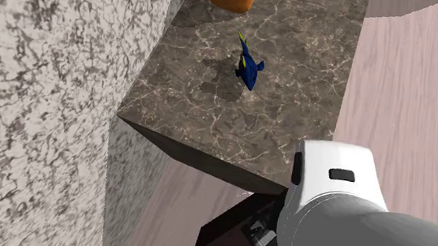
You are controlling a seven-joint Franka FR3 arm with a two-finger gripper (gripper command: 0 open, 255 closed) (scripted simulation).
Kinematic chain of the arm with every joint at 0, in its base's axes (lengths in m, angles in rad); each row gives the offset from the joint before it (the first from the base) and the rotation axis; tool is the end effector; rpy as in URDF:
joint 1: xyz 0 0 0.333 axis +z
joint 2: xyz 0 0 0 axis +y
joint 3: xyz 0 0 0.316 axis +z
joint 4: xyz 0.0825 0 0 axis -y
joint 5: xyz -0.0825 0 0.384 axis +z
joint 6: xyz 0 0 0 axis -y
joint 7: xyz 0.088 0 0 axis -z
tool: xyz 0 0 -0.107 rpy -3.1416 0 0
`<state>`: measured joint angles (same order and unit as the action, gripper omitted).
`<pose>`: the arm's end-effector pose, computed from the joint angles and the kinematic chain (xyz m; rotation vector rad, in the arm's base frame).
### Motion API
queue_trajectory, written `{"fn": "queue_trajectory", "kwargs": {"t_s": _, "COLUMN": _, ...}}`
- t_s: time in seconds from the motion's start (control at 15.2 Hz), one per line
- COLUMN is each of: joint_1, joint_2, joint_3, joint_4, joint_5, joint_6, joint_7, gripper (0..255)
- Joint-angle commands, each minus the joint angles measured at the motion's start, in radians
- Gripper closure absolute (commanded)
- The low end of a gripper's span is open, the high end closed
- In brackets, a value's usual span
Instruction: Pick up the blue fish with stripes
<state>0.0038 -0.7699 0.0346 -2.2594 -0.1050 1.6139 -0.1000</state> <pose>0.3159 0.0055 0.6361 2.9967 0.1923 0.1797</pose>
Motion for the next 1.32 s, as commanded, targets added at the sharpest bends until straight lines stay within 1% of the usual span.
{"fn": "queue_trajectory", "kwargs": {"t_s": 0.0, "joint_1": 0.000, "joint_2": 0.000, "joint_3": 0.000, "joint_4": 0.000, "joint_5": 0.000, "joint_6": 0.000, "joint_7": 0.000, "gripper": 0}}
{"fn": "queue_trajectory", "kwargs": {"t_s": 0.33, "joint_1": -0.032, "joint_2": 0.187, "joint_3": -0.011, "joint_4": 0.083, "joint_5": -0.020, "joint_6": 0.090, "joint_7": 0.034, "gripper": 0}}
{"fn": "queue_trajectory", "kwargs": {"t_s": 0.66, "joint_1": -0.062, "joint_2": 0.377, "joint_3": -0.023, "joint_4": 0.198, "joint_5": -0.039, "joint_6": 0.152, "joint_7": 0.067, "gripper": 0}}
{"fn": "queue_trajectory", "kwargs": {"t_s": 0.99, "joint_1": -0.087, "joint_2": 0.570, "joint_3": -0.038, "joint_4": 0.344, "joint_5": -0.054, "joint_6": 0.185, "joint_7": 0.097, "gripper": 0}}
{"fn": "queue_trajectory", "kwargs": {"t_s": 1.25, "joint_1": -0.104, "joint_2": 0.726, "joint_3": -0.053, "joint_4": 0.485, "joint_5": -0.061, "joint_6": 0.190, "joint_7": 0.117, "gripper": 0}}
